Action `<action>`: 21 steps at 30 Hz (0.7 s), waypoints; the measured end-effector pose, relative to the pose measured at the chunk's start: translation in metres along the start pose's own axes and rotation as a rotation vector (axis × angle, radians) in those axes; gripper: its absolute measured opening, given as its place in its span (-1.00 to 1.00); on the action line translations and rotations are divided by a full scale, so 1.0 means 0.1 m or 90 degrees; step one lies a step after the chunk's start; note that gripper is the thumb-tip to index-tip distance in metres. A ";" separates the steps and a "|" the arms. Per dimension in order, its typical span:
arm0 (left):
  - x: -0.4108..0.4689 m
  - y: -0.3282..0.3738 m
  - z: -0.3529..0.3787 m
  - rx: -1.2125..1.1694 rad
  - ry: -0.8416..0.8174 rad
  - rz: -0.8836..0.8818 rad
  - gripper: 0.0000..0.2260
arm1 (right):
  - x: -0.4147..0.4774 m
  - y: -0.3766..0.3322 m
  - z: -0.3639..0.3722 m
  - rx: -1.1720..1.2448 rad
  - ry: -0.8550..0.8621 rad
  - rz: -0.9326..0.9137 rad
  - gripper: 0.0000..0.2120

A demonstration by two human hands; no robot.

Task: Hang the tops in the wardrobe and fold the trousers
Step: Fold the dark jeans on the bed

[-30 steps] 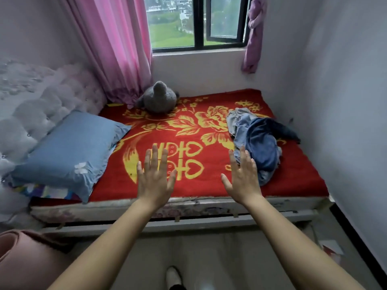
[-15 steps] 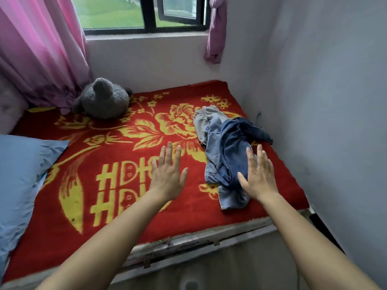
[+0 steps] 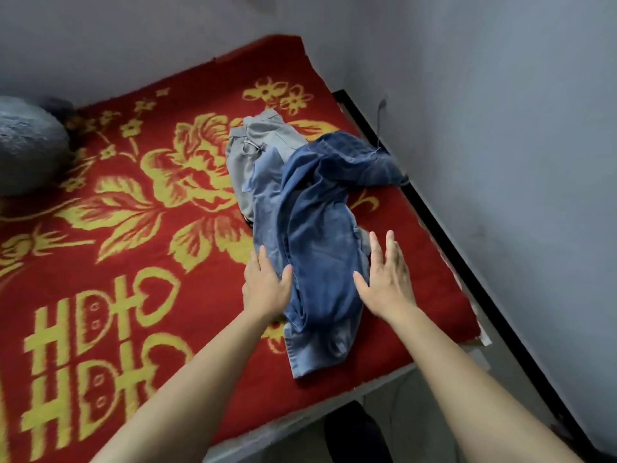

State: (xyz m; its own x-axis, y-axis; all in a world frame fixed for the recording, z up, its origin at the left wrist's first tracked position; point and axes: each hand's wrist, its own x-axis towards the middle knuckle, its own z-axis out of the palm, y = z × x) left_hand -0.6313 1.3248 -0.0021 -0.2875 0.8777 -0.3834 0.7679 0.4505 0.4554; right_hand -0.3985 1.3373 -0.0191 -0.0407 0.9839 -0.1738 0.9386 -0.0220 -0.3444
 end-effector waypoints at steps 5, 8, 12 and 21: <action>0.70 0.21 0.78 -0.101 -0.024 -0.113 -0.31 | 0.70 0.38 0.64 0.098 -0.094 0.036 -0.16; 0.83 0.04 1.26 -0.121 -0.100 -0.187 -0.33 | 0.82 0.45 1.17 0.184 -0.240 0.099 -0.14; 0.83 -0.37 1.65 -0.055 -0.120 -0.192 -0.70 | 0.59 0.47 1.84 0.247 -0.414 0.157 -0.13; 0.54 -0.64 1.53 -0.249 -0.037 -0.117 -0.76 | 0.40 0.29 1.90 0.194 -0.232 0.133 -0.39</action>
State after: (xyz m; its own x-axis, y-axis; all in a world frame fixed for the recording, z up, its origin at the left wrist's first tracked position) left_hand -0.6081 1.3186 -0.1749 -0.3580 0.7719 -0.5254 0.4293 0.6357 0.6415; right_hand -0.4381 1.3424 -0.2110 -0.0310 0.8286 -0.5589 0.7994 -0.3152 -0.5115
